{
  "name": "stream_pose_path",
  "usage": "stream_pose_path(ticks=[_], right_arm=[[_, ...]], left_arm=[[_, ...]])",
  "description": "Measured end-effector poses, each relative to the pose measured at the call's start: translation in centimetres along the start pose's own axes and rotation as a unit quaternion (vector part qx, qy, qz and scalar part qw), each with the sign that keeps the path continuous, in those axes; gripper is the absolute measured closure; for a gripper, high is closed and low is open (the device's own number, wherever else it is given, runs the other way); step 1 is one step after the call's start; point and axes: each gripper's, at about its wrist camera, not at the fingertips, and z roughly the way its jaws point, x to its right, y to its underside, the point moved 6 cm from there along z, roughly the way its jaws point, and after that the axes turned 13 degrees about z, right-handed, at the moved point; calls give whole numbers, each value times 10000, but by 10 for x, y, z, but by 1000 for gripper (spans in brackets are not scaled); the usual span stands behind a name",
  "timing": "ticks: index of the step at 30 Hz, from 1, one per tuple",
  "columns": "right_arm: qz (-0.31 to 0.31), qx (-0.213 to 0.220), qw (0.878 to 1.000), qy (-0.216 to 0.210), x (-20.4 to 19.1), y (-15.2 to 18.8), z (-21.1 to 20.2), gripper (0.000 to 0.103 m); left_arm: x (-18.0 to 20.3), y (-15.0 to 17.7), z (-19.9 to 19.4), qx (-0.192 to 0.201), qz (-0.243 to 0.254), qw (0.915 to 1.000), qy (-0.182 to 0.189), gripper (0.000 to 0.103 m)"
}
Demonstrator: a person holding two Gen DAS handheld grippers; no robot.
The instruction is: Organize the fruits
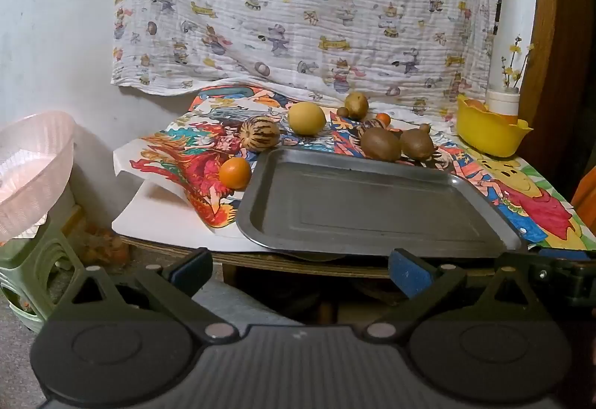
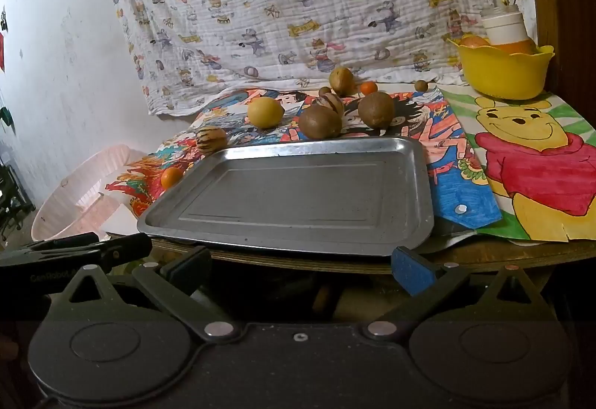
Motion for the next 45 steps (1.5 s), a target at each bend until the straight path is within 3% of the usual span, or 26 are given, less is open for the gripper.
stream_pose_path(ticks=[45], right_arm=[[33, -58, 10000, 0, 3, 0, 3, 0]], left_arm=[[-4, 5, 1, -46, 45, 10000, -34, 0]])
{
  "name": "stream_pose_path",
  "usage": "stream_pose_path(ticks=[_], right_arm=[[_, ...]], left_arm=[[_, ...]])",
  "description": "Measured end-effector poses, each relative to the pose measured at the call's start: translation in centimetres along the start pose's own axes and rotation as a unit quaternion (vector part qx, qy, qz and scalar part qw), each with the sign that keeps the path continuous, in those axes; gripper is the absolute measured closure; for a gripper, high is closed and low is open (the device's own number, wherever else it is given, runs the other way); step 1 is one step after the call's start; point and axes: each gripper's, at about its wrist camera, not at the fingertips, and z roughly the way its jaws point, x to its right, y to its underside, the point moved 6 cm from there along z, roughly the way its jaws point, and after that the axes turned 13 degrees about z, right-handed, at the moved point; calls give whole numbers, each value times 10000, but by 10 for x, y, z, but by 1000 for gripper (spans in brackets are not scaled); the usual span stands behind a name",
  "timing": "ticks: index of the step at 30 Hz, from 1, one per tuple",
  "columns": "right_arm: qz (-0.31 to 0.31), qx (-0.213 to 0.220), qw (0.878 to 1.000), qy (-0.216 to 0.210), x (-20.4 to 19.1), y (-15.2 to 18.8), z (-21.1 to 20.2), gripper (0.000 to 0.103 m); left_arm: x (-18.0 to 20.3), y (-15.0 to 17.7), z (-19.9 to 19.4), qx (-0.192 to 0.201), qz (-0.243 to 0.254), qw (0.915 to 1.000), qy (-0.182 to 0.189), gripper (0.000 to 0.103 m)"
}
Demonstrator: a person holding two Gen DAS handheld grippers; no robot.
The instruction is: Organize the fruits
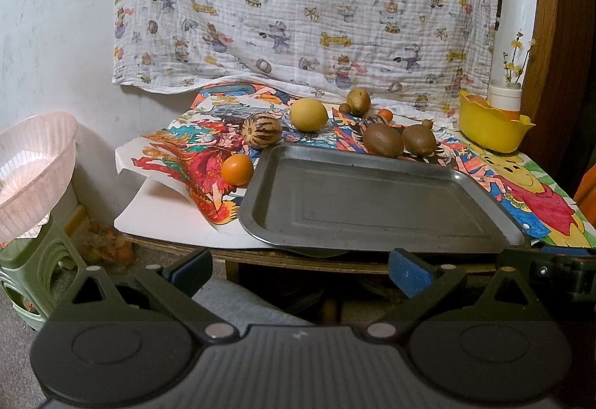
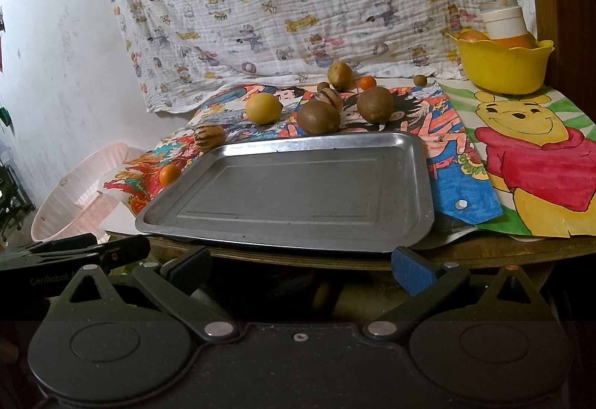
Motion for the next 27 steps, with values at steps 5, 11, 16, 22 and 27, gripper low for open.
stream_pose_path(ticks=[5, 11, 16, 22, 27], right_arm=[[7, -1, 10000, 3, 0, 0, 0, 0], [7, -5, 10000, 1, 1, 0, 1, 0], [12, -12, 10000, 4, 1, 0, 1, 0], [16, -17, 10000, 4, 2, 0, 1, 0], [20, -24, 10000, 6, 2, -1, 1, 0]], left_arm=[[0, 0, 0, -6, 4, 10000, 0, 0], [0, 2, -1, -8, 5, 10000, -3, 0], [0, 2, -1, -13, 7, 10000, -1, 0], [0, 2, -1, -14, 8, 10000, -1, 0], [0, 2, 0, -16, 9, 10000, 1, 0]])
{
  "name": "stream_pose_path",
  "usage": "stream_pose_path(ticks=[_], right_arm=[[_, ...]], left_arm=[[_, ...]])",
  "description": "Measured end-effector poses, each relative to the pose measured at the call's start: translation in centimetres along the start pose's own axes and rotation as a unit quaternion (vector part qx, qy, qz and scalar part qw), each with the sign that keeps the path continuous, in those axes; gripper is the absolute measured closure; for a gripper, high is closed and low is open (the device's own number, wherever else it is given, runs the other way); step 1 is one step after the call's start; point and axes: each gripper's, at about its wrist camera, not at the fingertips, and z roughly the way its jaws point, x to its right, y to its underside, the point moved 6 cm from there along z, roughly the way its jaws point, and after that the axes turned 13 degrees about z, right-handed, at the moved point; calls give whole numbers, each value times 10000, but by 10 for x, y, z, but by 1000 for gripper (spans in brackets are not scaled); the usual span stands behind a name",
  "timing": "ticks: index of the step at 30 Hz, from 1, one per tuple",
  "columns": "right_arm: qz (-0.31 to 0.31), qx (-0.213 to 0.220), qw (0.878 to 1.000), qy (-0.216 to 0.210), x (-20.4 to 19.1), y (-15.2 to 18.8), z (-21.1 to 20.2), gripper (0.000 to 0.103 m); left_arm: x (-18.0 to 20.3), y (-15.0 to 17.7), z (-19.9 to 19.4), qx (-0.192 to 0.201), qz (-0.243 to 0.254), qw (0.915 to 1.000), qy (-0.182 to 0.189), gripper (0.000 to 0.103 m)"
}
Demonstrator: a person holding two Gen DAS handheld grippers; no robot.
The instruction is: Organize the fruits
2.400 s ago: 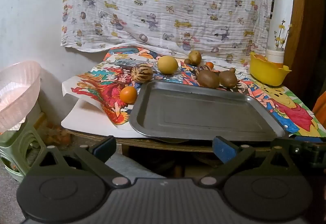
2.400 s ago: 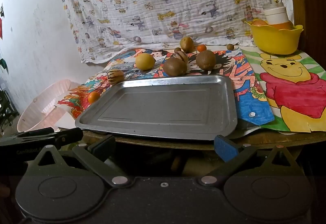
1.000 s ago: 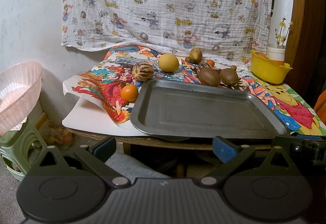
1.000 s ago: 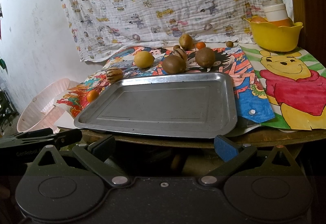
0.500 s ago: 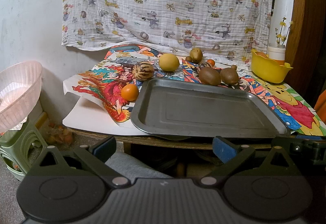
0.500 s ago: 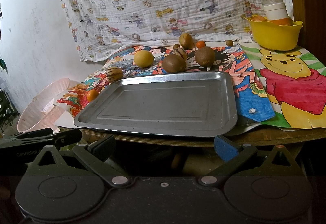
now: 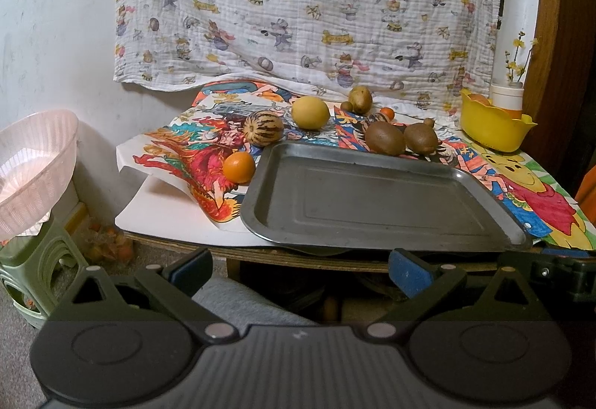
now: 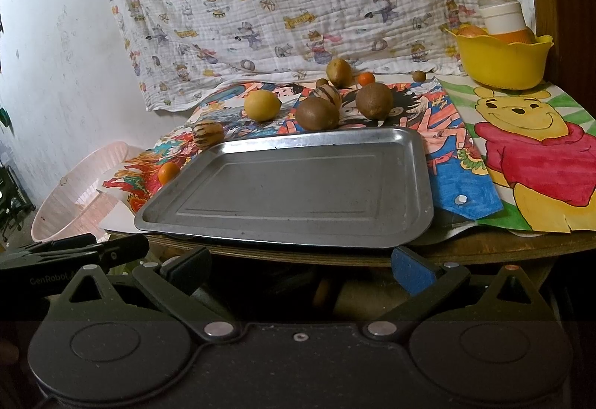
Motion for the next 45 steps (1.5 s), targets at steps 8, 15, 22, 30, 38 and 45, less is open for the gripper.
stream_pose_path(ticks=[8, 15, 22, 30, 38, 45], right_arm=[[9, -2, 10000, 1, -3, -4, -3, 0], [63, 70, 10000, -9, 4, -4, 0, 0], [-292, 242, 9990, -238, -3, -17, -2, 0], [-832, 351, 9951, -391, -20, -48, 13, 0], [-799, -214, 9931, -837, -28, -86, 54, 0], [-487, -998, 9863, -1224, -40, -122, 103, 0]], left_arm=[[0, 1, 1, 7, -7, 10000, -11, 0], [-13, -3, 3, 116, -130, 9998, -93, 0], [-30, -20, 8, 188, -106, 9996, -176, 0], [-57, -36, 27, 97, -135, 9996, -228, 0], [-82, -38, 59, -244, 51, 9993, -276, 1], [-94, -44, 76, -324, 352, 9989, 25, 4]])
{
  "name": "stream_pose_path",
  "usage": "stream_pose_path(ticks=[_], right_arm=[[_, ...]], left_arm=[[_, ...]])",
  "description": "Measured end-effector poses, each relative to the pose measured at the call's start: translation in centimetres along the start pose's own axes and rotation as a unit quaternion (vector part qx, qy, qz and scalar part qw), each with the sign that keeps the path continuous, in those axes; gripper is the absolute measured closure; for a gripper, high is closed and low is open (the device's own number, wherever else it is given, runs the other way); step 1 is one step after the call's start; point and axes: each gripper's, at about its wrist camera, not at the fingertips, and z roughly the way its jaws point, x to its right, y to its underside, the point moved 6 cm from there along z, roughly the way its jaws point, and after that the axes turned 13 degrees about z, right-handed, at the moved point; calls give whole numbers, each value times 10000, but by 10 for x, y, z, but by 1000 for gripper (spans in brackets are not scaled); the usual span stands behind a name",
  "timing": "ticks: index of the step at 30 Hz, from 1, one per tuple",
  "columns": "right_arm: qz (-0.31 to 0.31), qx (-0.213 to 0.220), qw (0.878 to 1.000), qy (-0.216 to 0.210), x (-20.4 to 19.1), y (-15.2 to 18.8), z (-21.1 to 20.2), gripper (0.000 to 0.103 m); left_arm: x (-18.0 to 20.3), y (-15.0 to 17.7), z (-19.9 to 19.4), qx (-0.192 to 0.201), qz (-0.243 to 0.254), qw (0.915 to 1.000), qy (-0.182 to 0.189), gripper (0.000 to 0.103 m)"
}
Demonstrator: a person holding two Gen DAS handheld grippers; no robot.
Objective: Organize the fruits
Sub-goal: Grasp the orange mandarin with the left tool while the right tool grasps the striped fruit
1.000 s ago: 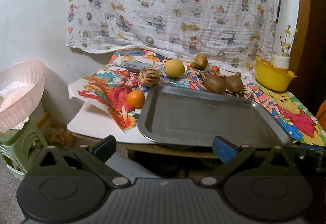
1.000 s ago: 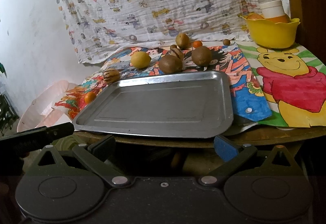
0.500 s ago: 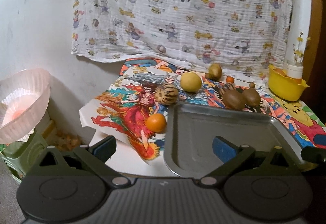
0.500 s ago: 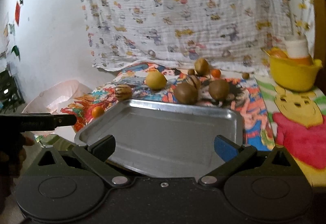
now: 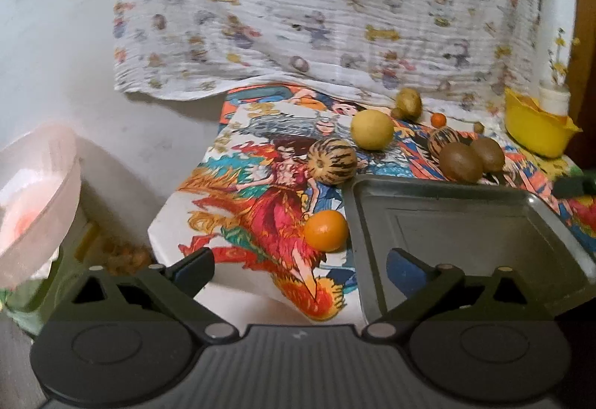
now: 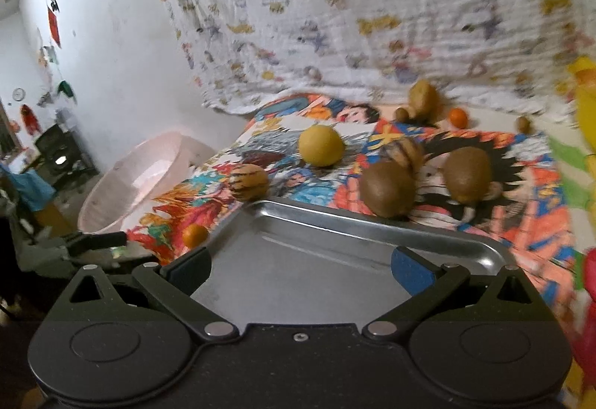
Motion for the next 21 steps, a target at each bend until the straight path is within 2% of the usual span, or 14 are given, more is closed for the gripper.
stream_pose_path(ticks=[5, 11, 13, 21], right_arm=[[-228, -307, 9987, -322, -19, -24, 31, 0], [-977, -291, 9938, -445, -48, -42, 70, 1], [-1072, -275, 9930, -424, -53, -48, 83, 3], [-1147, -665, 9898, -514, -66, -58, 133, 13]], left_arm=[[1, -10, 11, 2, 370, 9991, 219, 8], [-4, -13, 29, -198, 678, 9971, 296, 16], [-6, -14, 33, -247, 754, 9963, 334, 19], [-6, -18, 46, -223, 1030, 9921, 674, 29]])
